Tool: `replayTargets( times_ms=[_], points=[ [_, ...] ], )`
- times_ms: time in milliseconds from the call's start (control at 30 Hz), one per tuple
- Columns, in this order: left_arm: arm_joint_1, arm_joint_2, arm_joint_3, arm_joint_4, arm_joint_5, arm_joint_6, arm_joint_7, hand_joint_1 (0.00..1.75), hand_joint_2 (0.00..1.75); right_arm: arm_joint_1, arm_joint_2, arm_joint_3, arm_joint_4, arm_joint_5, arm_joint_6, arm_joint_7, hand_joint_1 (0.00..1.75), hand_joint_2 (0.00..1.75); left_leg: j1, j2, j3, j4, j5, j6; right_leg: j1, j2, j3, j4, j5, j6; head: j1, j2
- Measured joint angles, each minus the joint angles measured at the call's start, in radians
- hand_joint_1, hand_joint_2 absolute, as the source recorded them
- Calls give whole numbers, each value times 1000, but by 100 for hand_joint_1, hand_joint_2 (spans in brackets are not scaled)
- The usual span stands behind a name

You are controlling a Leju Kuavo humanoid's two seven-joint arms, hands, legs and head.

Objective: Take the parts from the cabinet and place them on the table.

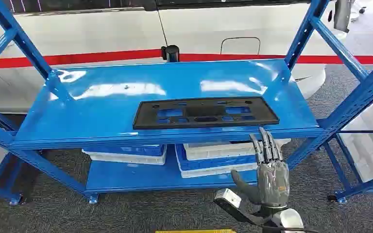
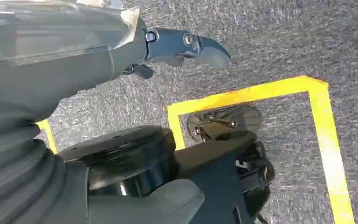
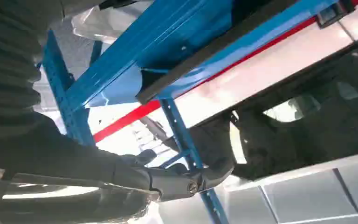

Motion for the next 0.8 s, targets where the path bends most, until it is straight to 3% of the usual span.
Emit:
replayTargets(
  times_ms=[100, 133, 233, 267, 300, 400, 500, 800],
  points=[
    [-30, 1, -8, -11, 38, -59, -8, 0, 175, -38, 26, 0, 13, 0, 55, -10, 0, 175, 0, 0, 0, 0, 2, 0, 0, 0, -2, 0, 1, 0, 0, 0],
    [-59, -8, -7, -36, 93, -101, 30, 0, 175, -63, 36, 7, 37, -6, 66, -14, 0, 175, 0, -1, -2, 1, 4, 1, 0, -1, -3, 0, 2, 2, -1, 0],
    [-121, -45, -81, -230, 269, -88, 283, 0, 175, -122, 62, 18, 93, 12, 64, 18, 0, 175, 0, -4, -5, 0, 7, 1, 0, -4, -3, 0, 5, 0, 0, 0],
    [-133, -48, -160, -295, 347, -60, 352, 0, 175, -131, 68, 18, 108, 19, 63, 38, 0, 175, 0, -4, -5, 0, 7, 1, 0, -4, -2, 0, 5, 1, 0, 0],
    [-142, -47, -231, -338, 420, -29, 372, 0, 175, -134, 72, 16, 118, 16, 67, 60, 0, 175, 0, -4, -4, 0, 7, 1, 0, -4, -1, 0, 5, 1, 0, 0],
    [-154, -38, -400, -407, 533, 17, 355, 0, 175, -142, 84, -4, 136, -5, 86, 95, 0, 175, -1, -4, -4, 1, 7, 1, 0, -4, -3, 1, 6, 1, 0, 0],
    [-157, -30, -530, -439, 570, 31, 343, 0, 175, -147, 90, -18, 146, -1, 87, 110, 0, 175, -1, -4, -5, 1, 7, 1, 0, -4, -4, 1, 6, 1, 0, 0],
    [-168, -11, -736, -480, 586, 72, 362, 0, 175, -161, 98, -47, 175, 20, 83, 162, 0, 175, -1, -4, -7, 1, 7, 1, -1, -4, -6, 0, 5, 1, 0, 0]
  ],
)
